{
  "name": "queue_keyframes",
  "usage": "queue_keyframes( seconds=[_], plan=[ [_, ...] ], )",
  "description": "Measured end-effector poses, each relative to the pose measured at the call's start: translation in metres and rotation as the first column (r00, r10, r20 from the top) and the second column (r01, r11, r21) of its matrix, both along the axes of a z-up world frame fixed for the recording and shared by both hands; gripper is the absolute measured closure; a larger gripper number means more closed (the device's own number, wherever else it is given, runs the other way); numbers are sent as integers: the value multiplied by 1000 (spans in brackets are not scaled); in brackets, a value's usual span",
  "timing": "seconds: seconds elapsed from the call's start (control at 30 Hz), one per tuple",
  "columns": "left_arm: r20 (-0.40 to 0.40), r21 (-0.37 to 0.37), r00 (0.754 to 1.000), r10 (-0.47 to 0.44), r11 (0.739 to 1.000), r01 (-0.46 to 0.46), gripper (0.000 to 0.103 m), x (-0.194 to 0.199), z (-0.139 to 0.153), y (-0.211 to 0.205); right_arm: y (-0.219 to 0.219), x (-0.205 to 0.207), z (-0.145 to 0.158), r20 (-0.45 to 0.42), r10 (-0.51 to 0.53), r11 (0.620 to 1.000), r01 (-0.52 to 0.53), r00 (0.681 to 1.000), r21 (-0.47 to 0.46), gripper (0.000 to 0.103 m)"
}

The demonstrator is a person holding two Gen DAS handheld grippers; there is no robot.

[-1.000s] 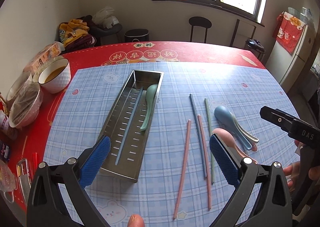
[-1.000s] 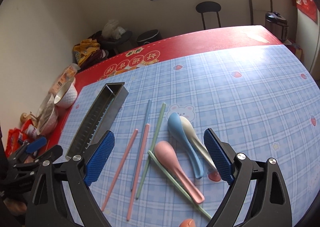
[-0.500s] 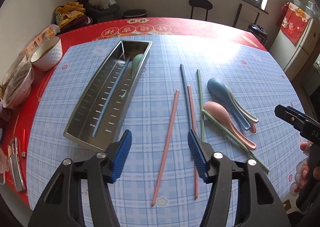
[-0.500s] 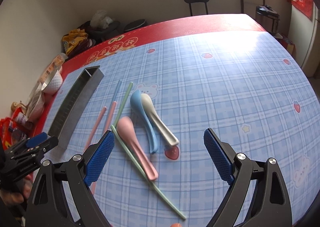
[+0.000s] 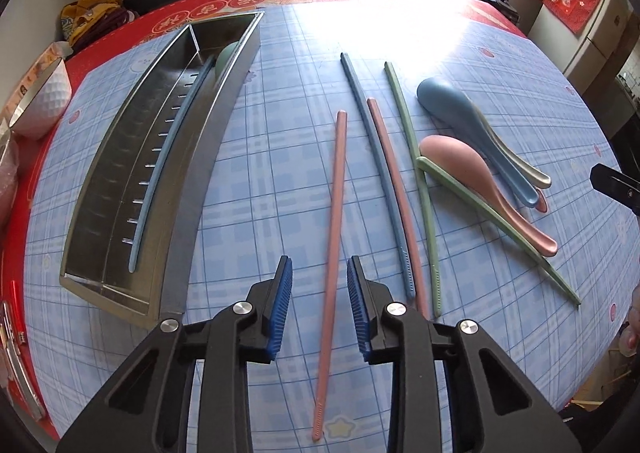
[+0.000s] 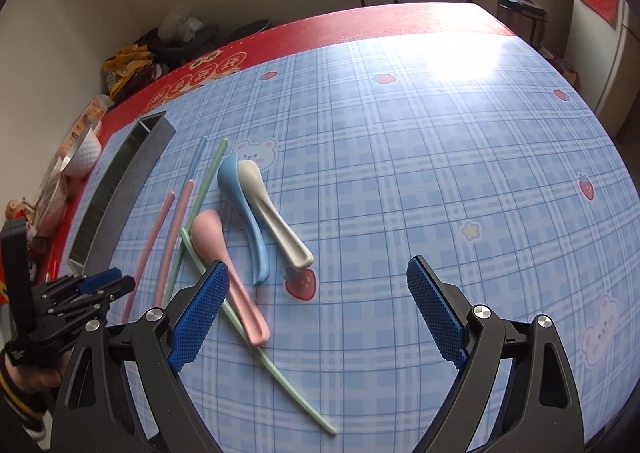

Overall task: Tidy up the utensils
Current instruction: 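Move the left tool to the pink chopstick and close on it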

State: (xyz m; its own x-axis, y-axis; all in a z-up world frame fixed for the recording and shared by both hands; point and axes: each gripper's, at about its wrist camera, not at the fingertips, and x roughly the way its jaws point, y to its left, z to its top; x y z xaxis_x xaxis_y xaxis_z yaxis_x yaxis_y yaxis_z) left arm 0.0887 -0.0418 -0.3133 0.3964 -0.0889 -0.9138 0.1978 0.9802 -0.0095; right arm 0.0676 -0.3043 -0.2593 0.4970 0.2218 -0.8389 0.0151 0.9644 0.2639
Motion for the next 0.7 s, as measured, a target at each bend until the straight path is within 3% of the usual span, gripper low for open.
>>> queue_keyframes(
  seconds=[0.23,0.7],
  plan=[
    [-14,37,1000,-14,999,14,84,3,-8,-3,-2,1,-3,-13,-15,1000,15,1000,1,16],
    [34,30,999,-24,999,23,84,-8,-8,-4,4,-2,-15,-59,-16,1000,17,998,8,16]
  ],
)
